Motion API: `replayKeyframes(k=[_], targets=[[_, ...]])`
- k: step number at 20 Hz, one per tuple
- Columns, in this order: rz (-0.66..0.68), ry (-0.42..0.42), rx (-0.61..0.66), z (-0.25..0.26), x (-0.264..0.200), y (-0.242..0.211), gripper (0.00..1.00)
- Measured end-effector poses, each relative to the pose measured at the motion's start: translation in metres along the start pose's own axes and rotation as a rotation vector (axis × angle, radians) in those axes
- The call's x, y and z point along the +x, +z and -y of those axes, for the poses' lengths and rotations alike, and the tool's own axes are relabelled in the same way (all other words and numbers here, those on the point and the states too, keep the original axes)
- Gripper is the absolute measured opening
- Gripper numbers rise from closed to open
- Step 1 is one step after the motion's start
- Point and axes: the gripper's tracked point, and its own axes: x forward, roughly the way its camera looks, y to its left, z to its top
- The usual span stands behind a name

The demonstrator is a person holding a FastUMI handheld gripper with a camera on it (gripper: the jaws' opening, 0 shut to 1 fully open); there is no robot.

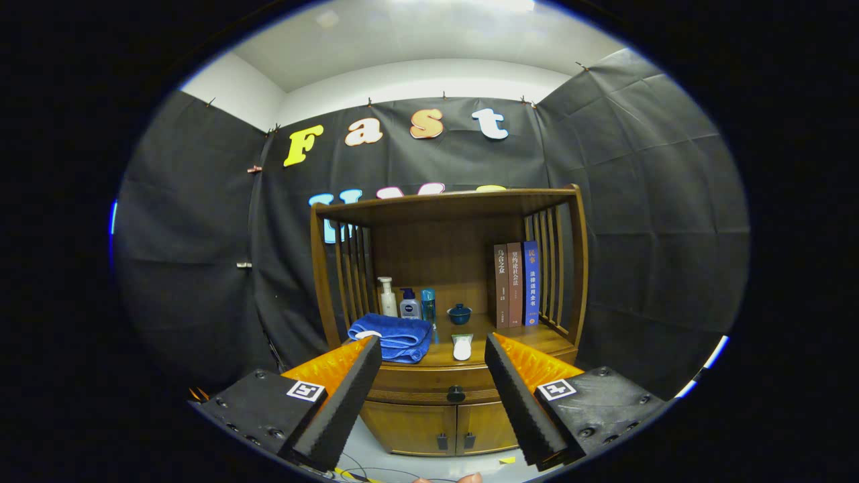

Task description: Pull open the drawer, take out the items inside it, and place them on the countertop above the cabinet.

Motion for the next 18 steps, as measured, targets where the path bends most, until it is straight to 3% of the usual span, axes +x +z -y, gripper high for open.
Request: replayKeyframes(k=[8, 18], targets=[[0.019, -0.015, -0.026, 0.012, -0.069, 0.035, 1.00], [0.013, 0.024, -0.057, -0.009, -0.088, 0.036, 1.00]])
